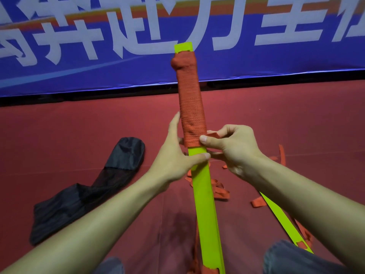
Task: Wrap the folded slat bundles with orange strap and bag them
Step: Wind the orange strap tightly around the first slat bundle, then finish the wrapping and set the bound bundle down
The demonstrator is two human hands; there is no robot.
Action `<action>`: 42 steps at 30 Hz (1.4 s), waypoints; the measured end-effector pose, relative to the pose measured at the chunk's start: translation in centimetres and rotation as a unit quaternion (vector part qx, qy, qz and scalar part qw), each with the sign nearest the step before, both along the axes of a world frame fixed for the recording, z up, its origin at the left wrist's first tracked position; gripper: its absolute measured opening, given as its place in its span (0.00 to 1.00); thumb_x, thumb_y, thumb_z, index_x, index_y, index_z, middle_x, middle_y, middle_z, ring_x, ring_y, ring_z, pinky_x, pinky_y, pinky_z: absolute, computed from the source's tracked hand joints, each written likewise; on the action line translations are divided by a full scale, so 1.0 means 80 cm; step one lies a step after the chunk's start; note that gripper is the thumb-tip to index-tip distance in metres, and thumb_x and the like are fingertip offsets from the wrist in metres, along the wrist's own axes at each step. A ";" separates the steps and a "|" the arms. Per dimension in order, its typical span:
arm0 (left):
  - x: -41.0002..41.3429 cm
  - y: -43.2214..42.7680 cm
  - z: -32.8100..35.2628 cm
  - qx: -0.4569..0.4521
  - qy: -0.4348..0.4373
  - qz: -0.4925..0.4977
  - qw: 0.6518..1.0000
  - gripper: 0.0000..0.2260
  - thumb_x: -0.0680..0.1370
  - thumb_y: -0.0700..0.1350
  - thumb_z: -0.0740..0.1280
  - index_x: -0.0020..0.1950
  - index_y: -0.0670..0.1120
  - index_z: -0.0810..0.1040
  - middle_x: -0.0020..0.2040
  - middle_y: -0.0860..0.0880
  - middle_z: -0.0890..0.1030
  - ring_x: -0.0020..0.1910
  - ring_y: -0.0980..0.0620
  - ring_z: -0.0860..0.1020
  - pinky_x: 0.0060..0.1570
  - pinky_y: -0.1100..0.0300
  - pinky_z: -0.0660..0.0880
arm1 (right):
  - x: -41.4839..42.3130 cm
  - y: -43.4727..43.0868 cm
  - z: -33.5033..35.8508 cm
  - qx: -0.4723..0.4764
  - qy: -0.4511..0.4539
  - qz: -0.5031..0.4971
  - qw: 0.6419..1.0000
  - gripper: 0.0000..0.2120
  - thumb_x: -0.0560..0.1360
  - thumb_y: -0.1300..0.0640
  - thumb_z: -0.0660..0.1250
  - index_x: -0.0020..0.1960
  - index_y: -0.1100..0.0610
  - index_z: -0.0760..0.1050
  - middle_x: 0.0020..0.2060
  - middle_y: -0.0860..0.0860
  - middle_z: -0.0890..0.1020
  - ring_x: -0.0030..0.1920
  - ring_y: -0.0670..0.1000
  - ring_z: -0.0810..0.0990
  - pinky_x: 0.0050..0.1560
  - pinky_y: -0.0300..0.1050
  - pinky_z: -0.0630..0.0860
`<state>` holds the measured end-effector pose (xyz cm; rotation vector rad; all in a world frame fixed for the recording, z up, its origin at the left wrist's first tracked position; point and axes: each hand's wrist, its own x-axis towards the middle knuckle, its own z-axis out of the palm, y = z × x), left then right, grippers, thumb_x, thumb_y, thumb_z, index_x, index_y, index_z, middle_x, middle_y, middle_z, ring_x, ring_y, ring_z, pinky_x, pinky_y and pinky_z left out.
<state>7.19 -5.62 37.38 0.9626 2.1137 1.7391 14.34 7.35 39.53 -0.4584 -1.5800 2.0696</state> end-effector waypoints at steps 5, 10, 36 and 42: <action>-0.022 0.016 -0.040 -0.090 0.092 0.069 0.989 0.57 0.56 0.55 0.79 0.79 0.60 0.52 0.59 0.51 0.80 0.61 0.51 0.77 0.61 0.50 0.76 | -0.023 0.006 -0.039 0.028 -0.027 -0.010 0.999 0.17 0.66 0.74 0.74 0.34 0.60 0.68 0.35 0.58 0.81 0.32 0.53 0.82 0.31 0.48 0.82; -0.060 0.035 -0.095 -0.156 0.101 0.102 0.977 0.57 0.57 0.53 0.83 0.80 0.53 0.57 0.59 0.48 0.78 0.61 0.48 0.76 0.62 0.55 0.72 | -0.065 0.024 -0.112 0.061 -0.079 -0.044 0.994 0.15 0.64 0.70 0.77 0.39 0.57 0.75 0.44 0.67 0.80 0.45 0.62 0.82 0.37 0.54 0.81; -0.131 0.082 -0.479 -0.287 -0.095 0.055 0.952 0.30 0.75 0.44 0.74 0.76 0.45 0.68 0.54 0.43 0.83 0.53 0.43 0.82 0.59 0.49 0.76 | -0.112 0.074 -0.518 0.171 -0.332 -0.025 0.927 0.17 0.62 0.59 0.82 0.39 0.49 0.74 0.36 0.53 0.83 0.36 0.51 0.79 0.45 0.54 0.80; -0.128 0.077 -0.495 -0.243 -0.064 0.071 0.965 0.27 0.73 0.41 0.76 0.70 0.47 0.74 0.52 0.46 0.78 0.47 0.47 0.79 0.51 0.54 0.78 | -0.110 0.081 -0.513 0.086 -0.331 -0.013 0.939 0.16 0.64 0.65 0.80 0.43 0.57 0.73 0.26 0.46 0.77 0.26 0.48 0.79 0.31 0.48 0.80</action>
